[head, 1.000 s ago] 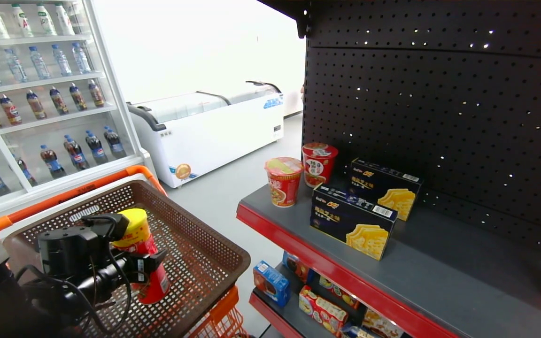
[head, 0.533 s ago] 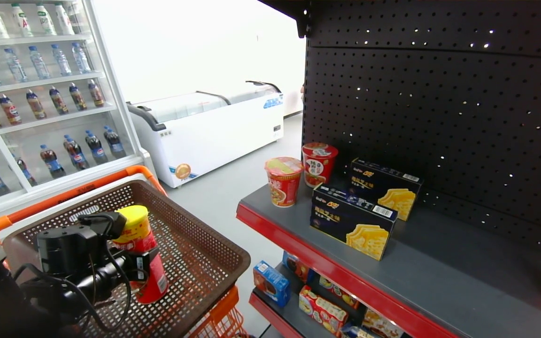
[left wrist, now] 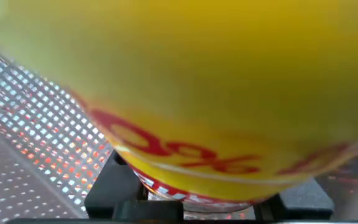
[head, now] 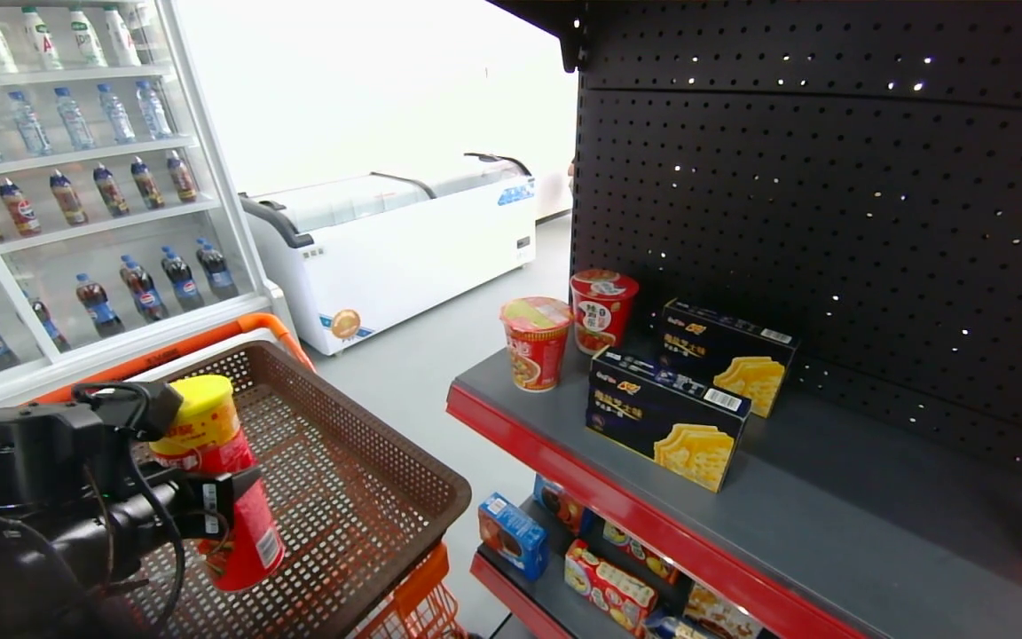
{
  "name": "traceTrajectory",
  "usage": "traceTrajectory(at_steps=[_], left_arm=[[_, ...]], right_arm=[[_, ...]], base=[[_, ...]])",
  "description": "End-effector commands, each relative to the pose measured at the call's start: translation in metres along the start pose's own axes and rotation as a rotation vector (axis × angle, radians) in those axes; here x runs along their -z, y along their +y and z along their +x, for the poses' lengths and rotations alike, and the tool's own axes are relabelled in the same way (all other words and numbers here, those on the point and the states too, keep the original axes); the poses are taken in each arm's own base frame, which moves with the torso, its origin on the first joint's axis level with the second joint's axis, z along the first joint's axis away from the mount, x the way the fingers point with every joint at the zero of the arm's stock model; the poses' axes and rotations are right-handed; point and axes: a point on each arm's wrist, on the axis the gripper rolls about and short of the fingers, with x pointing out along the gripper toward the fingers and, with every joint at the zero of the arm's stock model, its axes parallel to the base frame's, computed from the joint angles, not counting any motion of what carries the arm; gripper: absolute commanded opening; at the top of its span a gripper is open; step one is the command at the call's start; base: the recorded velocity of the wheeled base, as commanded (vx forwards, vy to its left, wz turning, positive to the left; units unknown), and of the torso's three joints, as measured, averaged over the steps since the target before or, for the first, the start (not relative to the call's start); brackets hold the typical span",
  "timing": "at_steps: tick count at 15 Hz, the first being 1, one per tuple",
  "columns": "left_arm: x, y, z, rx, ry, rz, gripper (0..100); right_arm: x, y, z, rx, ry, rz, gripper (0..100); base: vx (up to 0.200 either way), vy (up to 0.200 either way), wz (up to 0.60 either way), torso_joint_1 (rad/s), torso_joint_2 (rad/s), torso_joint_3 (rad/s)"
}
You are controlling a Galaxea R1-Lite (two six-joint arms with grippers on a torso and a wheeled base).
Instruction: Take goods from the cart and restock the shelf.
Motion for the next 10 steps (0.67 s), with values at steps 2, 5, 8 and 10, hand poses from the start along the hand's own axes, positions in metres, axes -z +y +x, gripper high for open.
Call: traceTrajectory(at_steps=[2,5,8,10], left_arm=[[-0.032,-0.016,-0.067,0.156,-0.173,-0.061,0],[-0.007,-0.016,-0.124,0.125,-0.073,-0.019,0],[0.003,-0.014,-0.15,0.15,-0.161,-0.006,0],[-0.006,-0.013,-0.164,0.15,-0.206,-0.057,0]], right_arm=[[0.0,0.0,0.0,-0.001,-0.001,0.0,100],[0.0,0.0,0.0,-0.001,-0.001,0.002,100],[0.0,0.0,0.0,-0.001,-0.001,0.0,100],[0.0,0.0,0.0,-0.001,-0.001,0.0,100]], base=[[0.0,0.0,0.0,0.0,0.0,0.0],[0.0,0.0,0.0,0.0,0.0,0.0],[0.0,0.0,0.0,0.0,0.0,0.0],[0.0,0.0,0.0,0.0,0.0,0.0]])
